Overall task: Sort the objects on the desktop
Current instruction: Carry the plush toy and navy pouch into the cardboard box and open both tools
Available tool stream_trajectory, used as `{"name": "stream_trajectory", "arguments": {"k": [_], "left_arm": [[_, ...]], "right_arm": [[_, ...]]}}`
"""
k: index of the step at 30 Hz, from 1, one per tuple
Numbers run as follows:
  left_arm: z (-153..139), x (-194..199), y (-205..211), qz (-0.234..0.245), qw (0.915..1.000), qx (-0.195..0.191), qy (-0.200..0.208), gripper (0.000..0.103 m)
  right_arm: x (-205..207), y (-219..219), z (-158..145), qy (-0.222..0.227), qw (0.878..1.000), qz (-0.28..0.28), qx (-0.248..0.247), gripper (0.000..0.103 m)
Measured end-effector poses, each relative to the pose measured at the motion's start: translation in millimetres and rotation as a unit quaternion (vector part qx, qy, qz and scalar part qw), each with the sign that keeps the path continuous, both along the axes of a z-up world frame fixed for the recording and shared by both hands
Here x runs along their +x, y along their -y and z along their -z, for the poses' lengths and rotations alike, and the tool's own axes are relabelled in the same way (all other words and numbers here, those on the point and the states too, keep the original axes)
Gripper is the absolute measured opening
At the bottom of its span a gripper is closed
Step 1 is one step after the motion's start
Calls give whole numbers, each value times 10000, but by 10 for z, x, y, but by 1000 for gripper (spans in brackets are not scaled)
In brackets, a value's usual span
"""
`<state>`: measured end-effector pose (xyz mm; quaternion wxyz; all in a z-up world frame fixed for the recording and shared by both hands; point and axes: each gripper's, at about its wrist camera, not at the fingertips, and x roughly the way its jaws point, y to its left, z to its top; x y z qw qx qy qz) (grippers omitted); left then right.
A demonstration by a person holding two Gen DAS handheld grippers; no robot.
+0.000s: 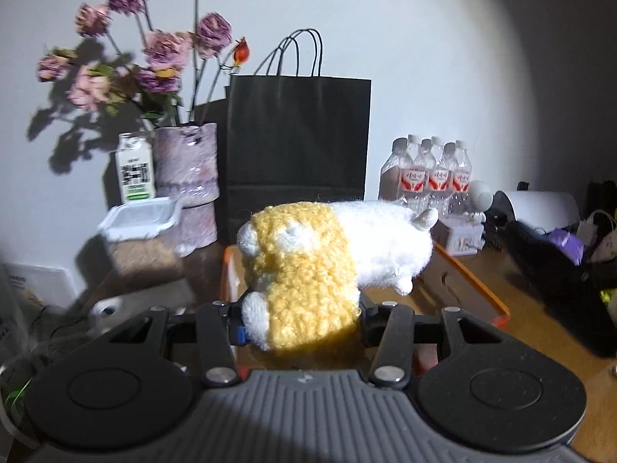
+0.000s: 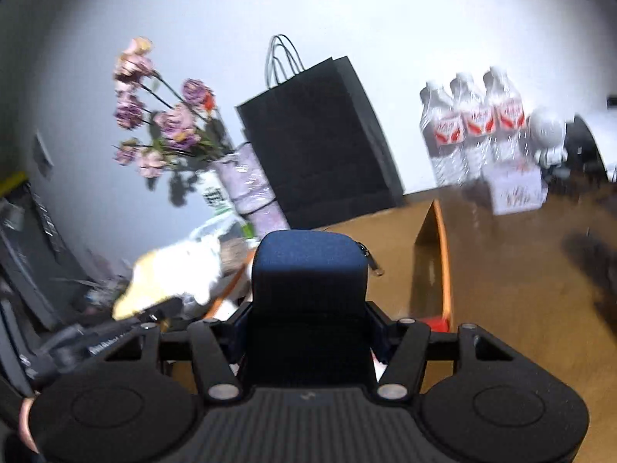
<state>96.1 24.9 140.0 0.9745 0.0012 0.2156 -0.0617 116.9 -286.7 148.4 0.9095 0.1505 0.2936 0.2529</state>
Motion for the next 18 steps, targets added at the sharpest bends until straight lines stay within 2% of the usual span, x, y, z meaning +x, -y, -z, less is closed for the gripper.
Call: {"name": "stream_trajectory", "arguments": {"k": [4, 7, 9, 12, 15, 18], "left_arm": [[14, 736, 93, -54, 9992, 164, -350, 49], [252, 1290, 153, -150, 9950, 439, -889, 49], [459, 1589, 176, -274, 9890, 654, -1294, 49], [709, 1855, 214, -508, 9803, 1085, -1570, 50], [842, 1996, 199, -578, 9738, 1219, -1833, 51], [882, 2079, 164, -585, 9690, 1153, -2105, 55]], "right_arm": [[640, -248, -45, -201, 9989, 148, -401, 59], [1198, -589, 79, -474, 9916, 315, -1160, 59], [1502, -762, 259, -782, 9821, 430, -1660, 59], [1852, -985, 565, -1153, 9613, 586, -2432, 59], [1957, -1123, 811, -1400, 9400, 537, -3065, 59], [1920, -1163, 934, -1490, 9258, 370, -3454, 59]]}}
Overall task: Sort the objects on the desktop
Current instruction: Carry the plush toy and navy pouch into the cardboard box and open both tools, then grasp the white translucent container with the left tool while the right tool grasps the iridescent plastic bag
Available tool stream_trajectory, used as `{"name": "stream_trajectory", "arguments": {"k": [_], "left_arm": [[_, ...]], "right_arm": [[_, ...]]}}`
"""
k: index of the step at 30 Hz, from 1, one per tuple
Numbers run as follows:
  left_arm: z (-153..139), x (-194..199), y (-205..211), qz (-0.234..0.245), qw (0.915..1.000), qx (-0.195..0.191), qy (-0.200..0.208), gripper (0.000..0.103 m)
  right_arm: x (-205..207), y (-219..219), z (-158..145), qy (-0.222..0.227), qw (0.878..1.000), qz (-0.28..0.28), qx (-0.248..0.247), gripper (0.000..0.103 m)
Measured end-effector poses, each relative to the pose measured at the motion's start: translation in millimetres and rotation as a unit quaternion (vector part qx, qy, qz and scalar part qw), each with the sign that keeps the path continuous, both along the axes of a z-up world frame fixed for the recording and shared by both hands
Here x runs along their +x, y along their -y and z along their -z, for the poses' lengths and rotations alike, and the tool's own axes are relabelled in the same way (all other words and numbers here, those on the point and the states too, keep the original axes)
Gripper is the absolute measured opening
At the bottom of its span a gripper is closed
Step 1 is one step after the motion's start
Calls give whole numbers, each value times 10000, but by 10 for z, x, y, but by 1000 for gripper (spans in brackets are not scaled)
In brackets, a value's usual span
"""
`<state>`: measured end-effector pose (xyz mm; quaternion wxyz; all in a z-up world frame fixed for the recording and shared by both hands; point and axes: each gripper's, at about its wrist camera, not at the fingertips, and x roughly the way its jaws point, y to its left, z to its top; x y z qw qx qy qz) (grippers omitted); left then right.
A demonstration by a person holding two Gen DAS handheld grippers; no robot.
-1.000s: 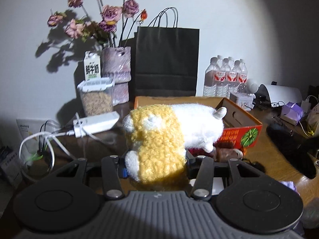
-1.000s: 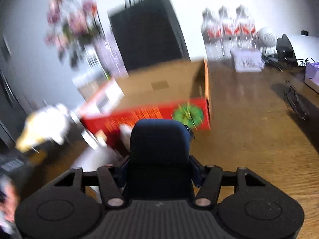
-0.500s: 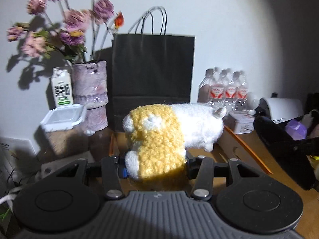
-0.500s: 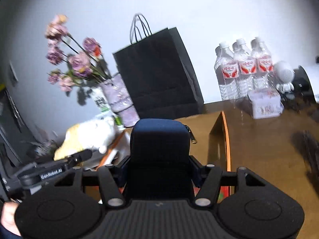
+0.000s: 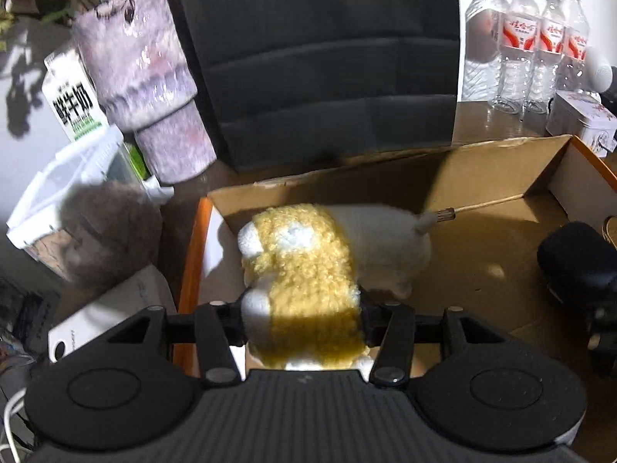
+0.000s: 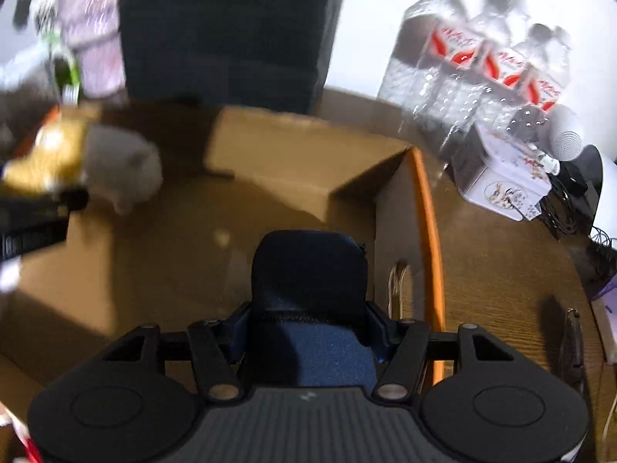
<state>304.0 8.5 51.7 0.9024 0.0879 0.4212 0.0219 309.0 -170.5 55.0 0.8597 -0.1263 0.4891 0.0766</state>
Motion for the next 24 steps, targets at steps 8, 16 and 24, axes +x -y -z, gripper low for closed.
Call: {"name": "stream_trajectory", "arguments": {"k": [8, 16, 24], "left_arm": [[-233, -113, -130, 28, 9991, -428, 14, 85], [-903, -739, -214, 103, 9954, -728, 618, 103], [-743, -2079, -123, 531, 9830, -1385, 1077, 103]], "right_arm": [[-107, -32, -48, 32, 9993, -58, -373, 71], [-567, 388, -921, 779, 9938, -55, 790, 85], [-1874, 650, -879, 975, 9779, -647, 1730, 89]]}}
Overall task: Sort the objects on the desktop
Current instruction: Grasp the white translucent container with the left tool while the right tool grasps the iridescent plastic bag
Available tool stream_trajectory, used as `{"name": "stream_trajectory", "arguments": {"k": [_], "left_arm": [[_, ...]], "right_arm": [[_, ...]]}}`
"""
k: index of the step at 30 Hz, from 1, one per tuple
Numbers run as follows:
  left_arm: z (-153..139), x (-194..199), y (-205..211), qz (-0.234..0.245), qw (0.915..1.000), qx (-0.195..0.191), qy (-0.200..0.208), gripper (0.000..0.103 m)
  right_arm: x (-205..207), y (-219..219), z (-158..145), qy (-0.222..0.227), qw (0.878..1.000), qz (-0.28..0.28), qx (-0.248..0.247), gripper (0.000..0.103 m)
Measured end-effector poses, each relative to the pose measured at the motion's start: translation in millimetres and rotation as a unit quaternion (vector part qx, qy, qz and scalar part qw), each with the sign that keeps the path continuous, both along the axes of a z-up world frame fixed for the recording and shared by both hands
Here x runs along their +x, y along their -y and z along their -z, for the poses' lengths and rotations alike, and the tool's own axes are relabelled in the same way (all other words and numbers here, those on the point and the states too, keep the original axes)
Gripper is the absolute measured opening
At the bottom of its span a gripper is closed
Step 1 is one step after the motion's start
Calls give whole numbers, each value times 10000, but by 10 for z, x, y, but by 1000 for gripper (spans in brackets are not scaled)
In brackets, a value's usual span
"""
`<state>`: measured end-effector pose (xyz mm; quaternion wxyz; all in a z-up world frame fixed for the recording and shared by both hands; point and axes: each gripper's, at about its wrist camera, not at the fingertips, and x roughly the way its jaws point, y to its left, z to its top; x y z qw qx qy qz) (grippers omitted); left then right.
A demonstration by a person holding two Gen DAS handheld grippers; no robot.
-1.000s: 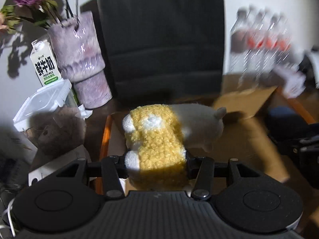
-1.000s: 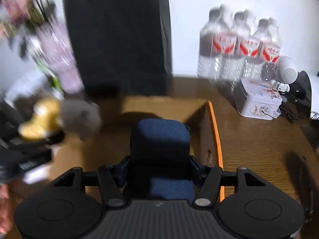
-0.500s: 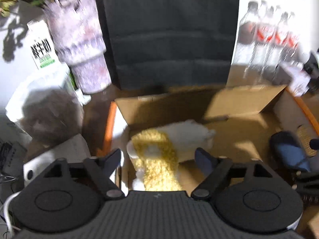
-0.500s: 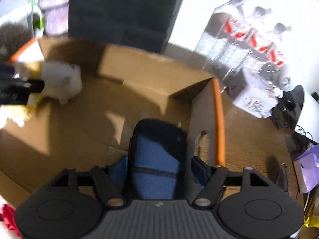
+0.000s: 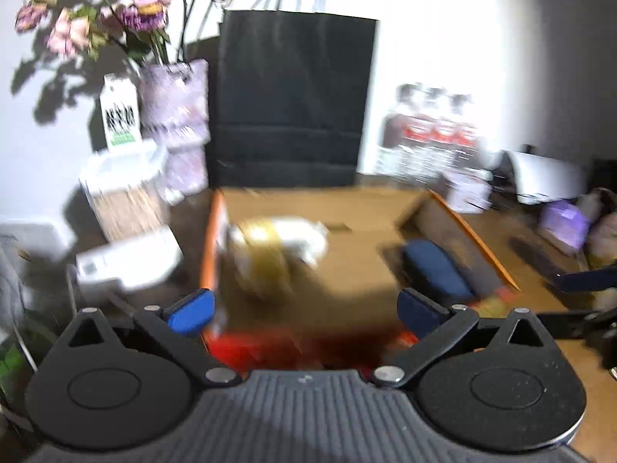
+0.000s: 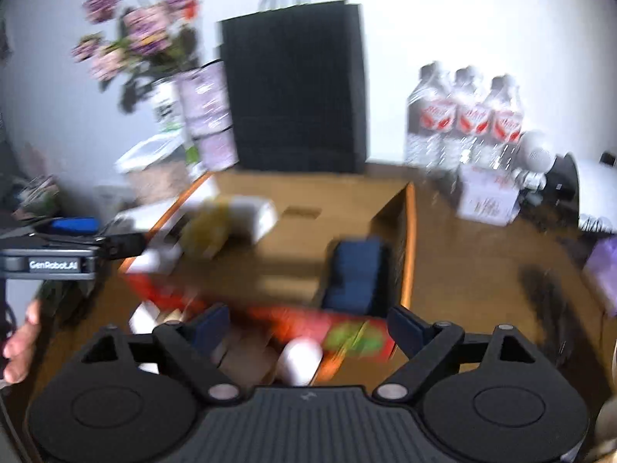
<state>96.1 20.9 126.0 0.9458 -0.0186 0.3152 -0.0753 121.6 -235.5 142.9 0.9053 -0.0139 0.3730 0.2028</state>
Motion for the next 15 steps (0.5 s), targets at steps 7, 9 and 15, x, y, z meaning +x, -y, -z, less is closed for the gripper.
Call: {"name": "stream_trajectory", "arguments": {"k": [7, 9, 15], "left_arm": [[446, -822, 58, -340, 9992, -91, 194, 103], [532, -998, 11, -541, 9982, -166, 193, 103], [788, -1572, -140, -946, 9936, -192, 593, 103]], "right_arm": [[-952, -239, 412, 383, 9987, -333, -48, 89], [-1136, -291, 508, 702, 9972, -199, -164, 89], [-1703, -206, 642, 1517, 9868, -441, -361, 89]]}}
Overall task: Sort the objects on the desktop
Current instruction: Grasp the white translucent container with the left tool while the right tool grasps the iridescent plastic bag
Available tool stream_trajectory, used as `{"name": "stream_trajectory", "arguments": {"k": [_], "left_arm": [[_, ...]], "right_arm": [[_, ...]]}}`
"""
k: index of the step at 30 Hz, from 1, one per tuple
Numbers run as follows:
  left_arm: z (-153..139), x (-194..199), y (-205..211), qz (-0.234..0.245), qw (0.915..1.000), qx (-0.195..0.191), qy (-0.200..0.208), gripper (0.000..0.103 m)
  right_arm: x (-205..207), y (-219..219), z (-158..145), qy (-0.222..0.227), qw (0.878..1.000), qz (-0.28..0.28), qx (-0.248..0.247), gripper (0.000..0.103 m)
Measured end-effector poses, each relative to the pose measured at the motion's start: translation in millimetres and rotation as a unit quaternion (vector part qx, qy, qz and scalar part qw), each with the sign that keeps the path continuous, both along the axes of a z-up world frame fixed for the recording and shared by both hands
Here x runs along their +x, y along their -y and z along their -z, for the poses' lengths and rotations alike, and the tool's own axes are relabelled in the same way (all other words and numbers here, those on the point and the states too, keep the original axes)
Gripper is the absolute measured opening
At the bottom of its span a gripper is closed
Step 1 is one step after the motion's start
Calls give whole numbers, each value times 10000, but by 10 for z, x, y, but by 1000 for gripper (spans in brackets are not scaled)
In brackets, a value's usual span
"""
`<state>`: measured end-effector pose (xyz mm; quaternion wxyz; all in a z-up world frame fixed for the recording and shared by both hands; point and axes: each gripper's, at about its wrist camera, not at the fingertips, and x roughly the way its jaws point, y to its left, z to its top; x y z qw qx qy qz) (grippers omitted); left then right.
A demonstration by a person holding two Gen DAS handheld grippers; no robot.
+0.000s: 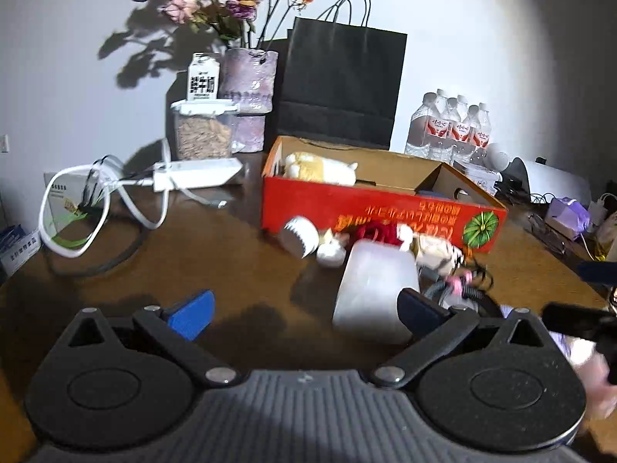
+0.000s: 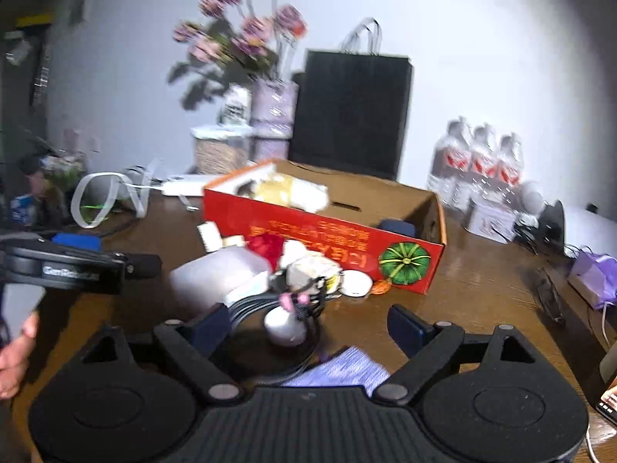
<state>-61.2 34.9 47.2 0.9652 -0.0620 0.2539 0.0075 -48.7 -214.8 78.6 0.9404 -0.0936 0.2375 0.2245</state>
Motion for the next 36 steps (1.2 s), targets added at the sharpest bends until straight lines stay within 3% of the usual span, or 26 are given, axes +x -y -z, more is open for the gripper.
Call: {"name": "stream_trajectory", "arguments": {"k": [5, 12, 15, 19, 23, 30, 36], "left_arm": [[61, -113, -33, 58, 10000, -26, -26, 103], [85, 84, 139, 223, 9997, 45, -78, 103], [92, 218, 259, 342, 9993, 104, -75, 103], [122, 426, 411, 393, 9989, 244, -47, 103], [172, 624, 495, 364, 9987, 318, -185, 103], [251, 825, 540, 276, 9981, 306, -462, 103], [319, 927, 525, 219, 9971, 219, -691, 103]], "right_arm": [[-200, 265, 77, -24, 9996, -143, -234, 89], [-263, 541, 285, -545, 9981, -301, 29, 87], [-264, 605, 386, -678, 9970, -360, 53, 76], [-188, 699, 501, -900, 9947, -489, 123, 45], [-124, 737, 435, -712, 9938, -789, 341, 33], [370, 701, 267, -379, 9929, -1058, 400, 30], [967, 578, 306, -633, 9903, -1121, 523, 30]]}}
